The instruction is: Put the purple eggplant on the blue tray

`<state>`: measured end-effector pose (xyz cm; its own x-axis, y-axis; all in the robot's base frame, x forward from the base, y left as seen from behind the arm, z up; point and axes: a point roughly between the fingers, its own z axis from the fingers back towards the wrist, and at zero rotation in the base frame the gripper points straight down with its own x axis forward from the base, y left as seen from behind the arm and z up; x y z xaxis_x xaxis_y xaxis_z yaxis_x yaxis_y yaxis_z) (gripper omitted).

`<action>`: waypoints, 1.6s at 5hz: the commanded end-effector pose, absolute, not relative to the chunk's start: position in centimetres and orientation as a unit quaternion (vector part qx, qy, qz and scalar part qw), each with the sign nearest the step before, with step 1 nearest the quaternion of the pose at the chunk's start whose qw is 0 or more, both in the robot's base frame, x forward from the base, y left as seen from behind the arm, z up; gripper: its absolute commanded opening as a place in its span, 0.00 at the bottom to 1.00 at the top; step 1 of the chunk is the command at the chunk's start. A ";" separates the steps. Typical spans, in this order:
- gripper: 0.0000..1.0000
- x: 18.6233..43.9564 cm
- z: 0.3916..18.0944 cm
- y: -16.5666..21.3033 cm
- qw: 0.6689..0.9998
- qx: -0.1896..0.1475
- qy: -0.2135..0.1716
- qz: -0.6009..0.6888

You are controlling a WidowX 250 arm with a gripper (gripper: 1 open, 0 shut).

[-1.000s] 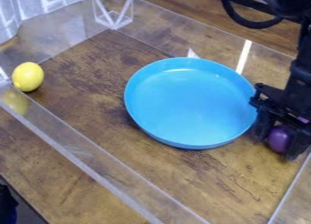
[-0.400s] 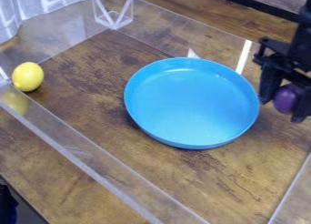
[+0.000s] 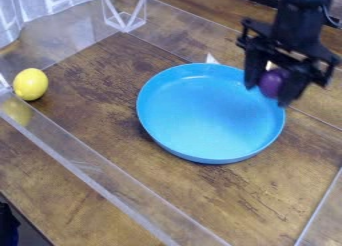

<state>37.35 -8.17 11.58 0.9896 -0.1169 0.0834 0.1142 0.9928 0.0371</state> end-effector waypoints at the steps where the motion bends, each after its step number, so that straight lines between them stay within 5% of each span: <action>1: 0.00 37.1 14.5 -7.7 0.995 0.012 -0.083 -0.047; 8: 0.00 35.8 13.1 -8.8 0.996 0.020 -0.076 -0.036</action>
